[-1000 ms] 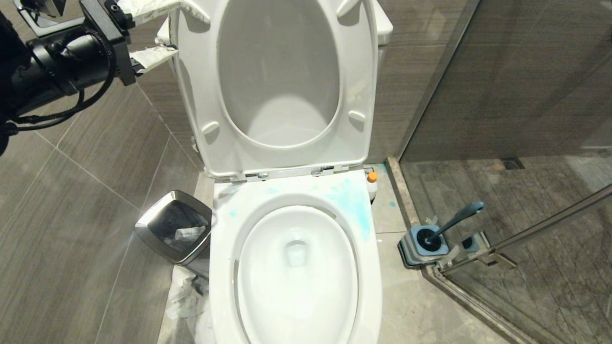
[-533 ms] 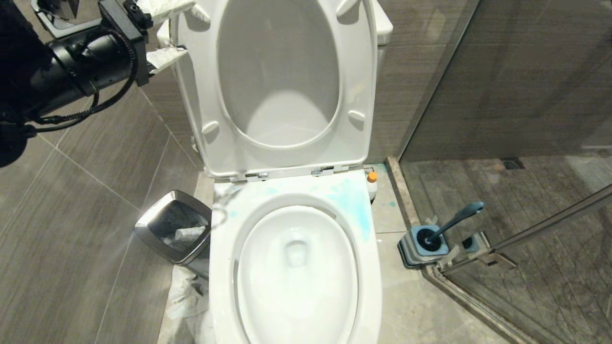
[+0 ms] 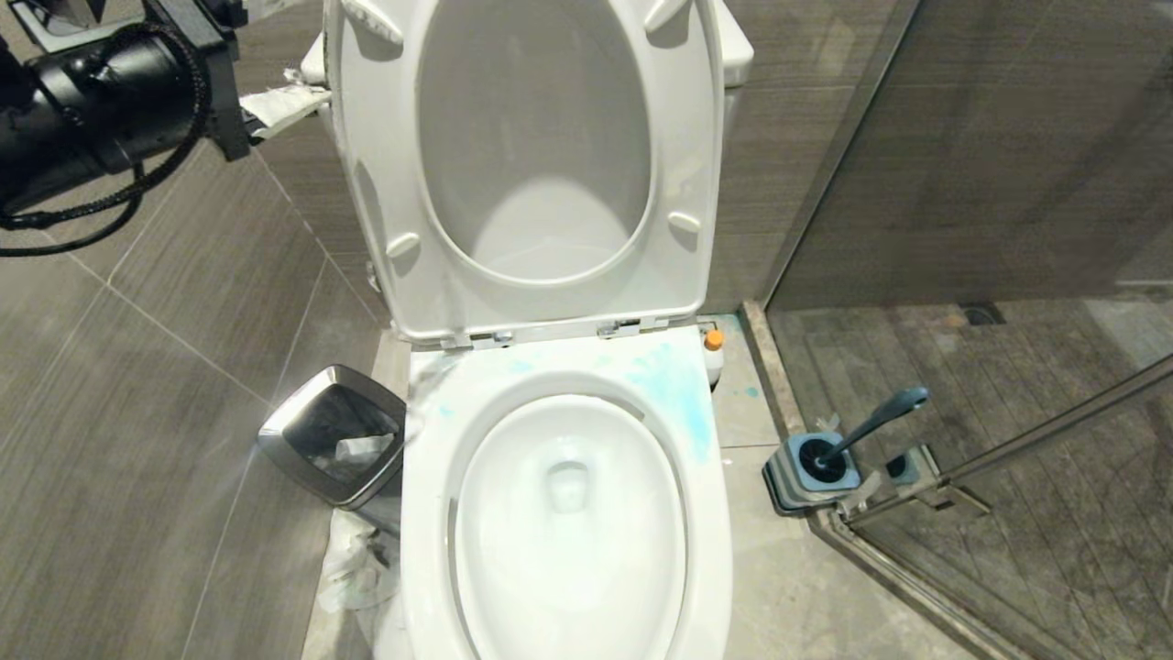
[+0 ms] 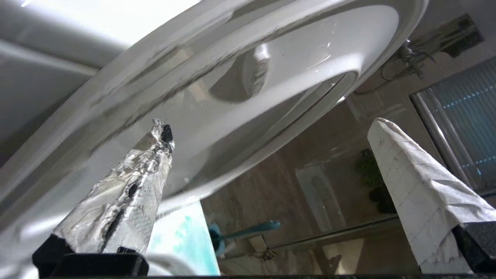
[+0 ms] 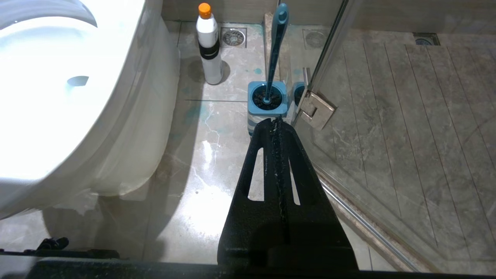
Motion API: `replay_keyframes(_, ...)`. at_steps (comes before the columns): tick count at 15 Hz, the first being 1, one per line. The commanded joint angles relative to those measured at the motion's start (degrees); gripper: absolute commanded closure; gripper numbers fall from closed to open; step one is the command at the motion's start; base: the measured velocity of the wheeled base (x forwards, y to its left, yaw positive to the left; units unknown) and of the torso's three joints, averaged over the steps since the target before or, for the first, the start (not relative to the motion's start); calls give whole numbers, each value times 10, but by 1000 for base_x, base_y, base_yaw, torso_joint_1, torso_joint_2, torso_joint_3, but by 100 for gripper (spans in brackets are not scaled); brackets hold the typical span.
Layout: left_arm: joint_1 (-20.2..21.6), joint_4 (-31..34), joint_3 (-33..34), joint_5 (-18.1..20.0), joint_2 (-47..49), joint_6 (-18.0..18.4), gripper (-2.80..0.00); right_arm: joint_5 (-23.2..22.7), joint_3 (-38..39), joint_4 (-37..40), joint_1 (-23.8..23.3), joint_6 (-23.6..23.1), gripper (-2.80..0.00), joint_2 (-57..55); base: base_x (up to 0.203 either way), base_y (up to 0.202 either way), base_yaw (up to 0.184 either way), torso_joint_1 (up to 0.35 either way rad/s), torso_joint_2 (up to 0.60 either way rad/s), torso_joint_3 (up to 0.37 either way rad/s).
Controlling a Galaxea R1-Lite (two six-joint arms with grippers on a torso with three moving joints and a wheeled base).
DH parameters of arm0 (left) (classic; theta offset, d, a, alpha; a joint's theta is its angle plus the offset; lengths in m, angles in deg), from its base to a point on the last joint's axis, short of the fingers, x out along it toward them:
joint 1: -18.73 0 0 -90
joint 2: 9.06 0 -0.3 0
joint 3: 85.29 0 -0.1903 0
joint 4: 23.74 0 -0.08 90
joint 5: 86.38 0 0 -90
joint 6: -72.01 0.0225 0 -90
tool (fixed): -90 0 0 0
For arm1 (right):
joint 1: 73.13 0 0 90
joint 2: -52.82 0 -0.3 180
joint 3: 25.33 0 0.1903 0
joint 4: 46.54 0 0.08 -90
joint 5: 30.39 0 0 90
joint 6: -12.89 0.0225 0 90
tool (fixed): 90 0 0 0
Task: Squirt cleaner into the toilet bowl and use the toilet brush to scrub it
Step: Use the left hand to lift the toilet lid slightly, then pour in the cleaning agent
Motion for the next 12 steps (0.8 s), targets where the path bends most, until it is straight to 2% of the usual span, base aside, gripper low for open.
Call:
replay_keyframes(1, 19, 135, -2, 1, -54, -9, -280, 0, 0, 0, 0, 0, 0, 0, 0, 0, 0, 0, 0, 0)
replay_keyframes(3, 49, 281, -11, 1, -80, -5, -280, 0, 0, 0, 0, 0, 0, 0, 0, 0, 0, 0, 0, 0)
replay_keyframes(4, 71, 346, -22, 1, -87, 12, -280, 0, 0, 0, 0, 0, 0, 0, 0, 0, 0, 0, 0, 0)
replay_keyframes(5, 93, 403, -38, -4, -93, 66, -280, 0, 0, 0, 0, 0, 0, 0, 0, 0, 0, 0, 0, 0)
replay_keyframes(6, 106, 437, -52, -17, -98, 136, -280, 0, 0, 0, 0, 0, 0, 0, 0, 0, 0, 0, 0, 0)
replay_keyframes(9, 116, 470, -70, -97, -133, 352, -280, 0, 0, 0, 0, 0, 0, 0, 0, 0, 0, 0, 0, 0)
replay_keyframes(10, 116, 472, -71, -125, -153, 403, -280, 0, 0, 0, 0, 0, 0, 0, 0, 0, 0, 0, 0, 0)
replay_keyframes(12, 115, 477, -71, -175, -191, 462, -280, 0, 0, 0, 0, 0, 0, 0, 0, 0, 0, 0, 0, 0)
